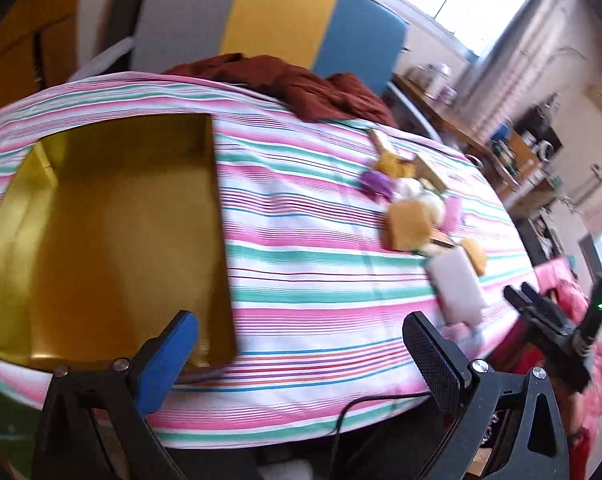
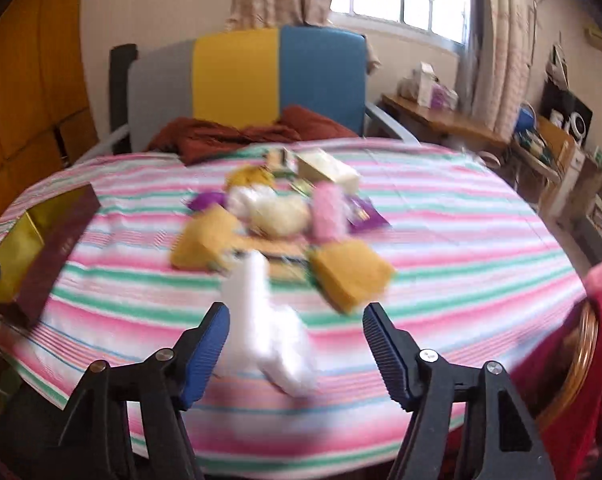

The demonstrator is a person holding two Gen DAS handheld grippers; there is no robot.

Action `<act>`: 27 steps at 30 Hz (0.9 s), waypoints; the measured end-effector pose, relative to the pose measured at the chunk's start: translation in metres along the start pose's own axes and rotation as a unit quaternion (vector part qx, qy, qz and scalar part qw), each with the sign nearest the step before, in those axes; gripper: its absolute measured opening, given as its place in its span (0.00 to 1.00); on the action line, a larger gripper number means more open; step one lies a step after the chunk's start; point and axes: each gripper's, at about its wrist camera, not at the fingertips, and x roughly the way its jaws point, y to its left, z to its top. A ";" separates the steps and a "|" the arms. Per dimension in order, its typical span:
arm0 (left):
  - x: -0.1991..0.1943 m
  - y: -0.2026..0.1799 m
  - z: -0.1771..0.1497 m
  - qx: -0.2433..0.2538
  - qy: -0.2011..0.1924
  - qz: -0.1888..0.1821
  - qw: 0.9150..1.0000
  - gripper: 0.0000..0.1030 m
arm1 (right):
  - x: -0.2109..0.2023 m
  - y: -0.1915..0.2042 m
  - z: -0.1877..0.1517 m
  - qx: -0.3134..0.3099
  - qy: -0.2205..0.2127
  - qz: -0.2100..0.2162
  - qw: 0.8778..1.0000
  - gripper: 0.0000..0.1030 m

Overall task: Organize objects
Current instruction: 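Grasp the plastic-wrapped white bundle with the right gripper while the left grasps the white foam block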

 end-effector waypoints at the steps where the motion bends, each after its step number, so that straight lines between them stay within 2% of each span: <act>1: 0.004 -0.006 0.000 0.004 0.002 -0.009 1.000 1.00 | 0.007 -0.006 -0.006 -0.001 0.014 -0.007 1.000 0.61; 2: 0.009 -0.014 0.000 0.010 0.008 -0.016 1.000 1.00 | 0.012 -0.010 -0.010 -0.003 0.021 -0.013 1.000 0.57; 4: 0.013 -0.027 -0.002 0.021 0.014 -0.021 0.999 1.00 | 0.020 -0.017 -0.016 -0.005 0.033 -0.020 0.999 0.56; 8: 0.026 -0.050 -0.003 0.041 0.031 -0.034 0.998 1.00 | 0.034 -0.019 -0.022 0.000 0.043 0.010 0.999 0.56; 13: 0.037 -0.073 0.000 0.051 0.035 -0.042 0.997 1.00 | 0.037 0.006 -0.023 -0.032 0.039 0.053 0.997 0.56; 16: 0.048 -0.086 0.000 0.059 0.046 -0.044 0.996 1.00 | 0.045 0.020 -0.025 -0.051 0.034 0.054 0.997 0.56; 17: 0.052 -0.092 0.001 0.062 0.047 -0.045 0.996 1.00 | 0.048 0.021 -0.025 -0.043 0.033 0.061 0.997 0.52; 18: 0.054 -0.096 0.000 0.065 0.049 -0.046 0.996 1.00 | 0.049 0.020 -0.025 -0.034 0.033 0.066 0.997 0.41; 20: 0.059 -0.106 0.001 0.074 0.049 -0.051 0.995 1.00 | 0.051 0.017 -0.025 -0.025 0.038 0.068 0.997 0.30; 23: 0.066 -0.121 0.000 0.089 0.043 -0.058 0.993 1.00 | 0.053 0.009 -0.027 -0.019 0.043 0.058 0.997 0.25; 27: 0.088 -0.136 -0.001 0.114 0.047 -0.036 0.992 1.00 | 0.049 -0.005 -0.029 0.004 0.045 0.047 0.998 0.25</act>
